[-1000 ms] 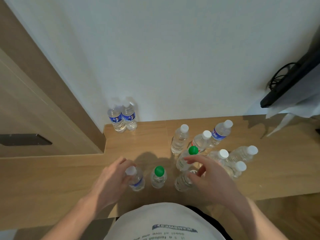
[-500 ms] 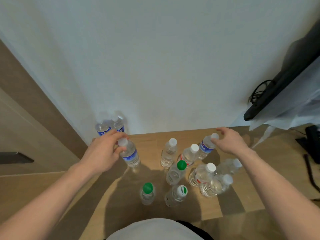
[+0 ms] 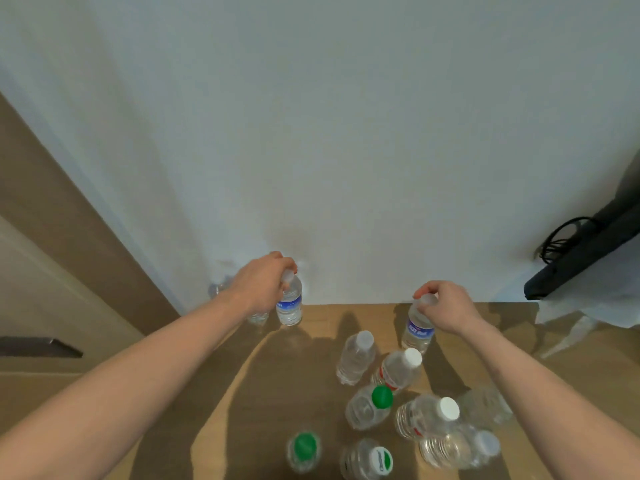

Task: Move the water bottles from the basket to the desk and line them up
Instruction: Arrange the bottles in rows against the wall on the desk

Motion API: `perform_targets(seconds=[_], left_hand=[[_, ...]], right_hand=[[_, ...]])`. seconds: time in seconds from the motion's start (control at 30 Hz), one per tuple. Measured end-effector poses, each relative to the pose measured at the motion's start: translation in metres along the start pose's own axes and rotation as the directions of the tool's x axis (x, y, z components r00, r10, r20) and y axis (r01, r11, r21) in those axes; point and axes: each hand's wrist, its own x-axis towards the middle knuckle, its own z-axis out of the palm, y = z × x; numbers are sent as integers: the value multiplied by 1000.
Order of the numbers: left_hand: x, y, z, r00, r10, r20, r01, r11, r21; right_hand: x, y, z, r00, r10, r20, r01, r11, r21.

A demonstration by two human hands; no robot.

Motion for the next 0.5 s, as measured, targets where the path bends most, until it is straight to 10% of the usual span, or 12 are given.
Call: perform_targets(seconds=[0.5], left_hand=[[31,-23,21,991,-29,131,15,994,108]], right_hand=[[56,-133,75,911,-339,235,319,940,122]])
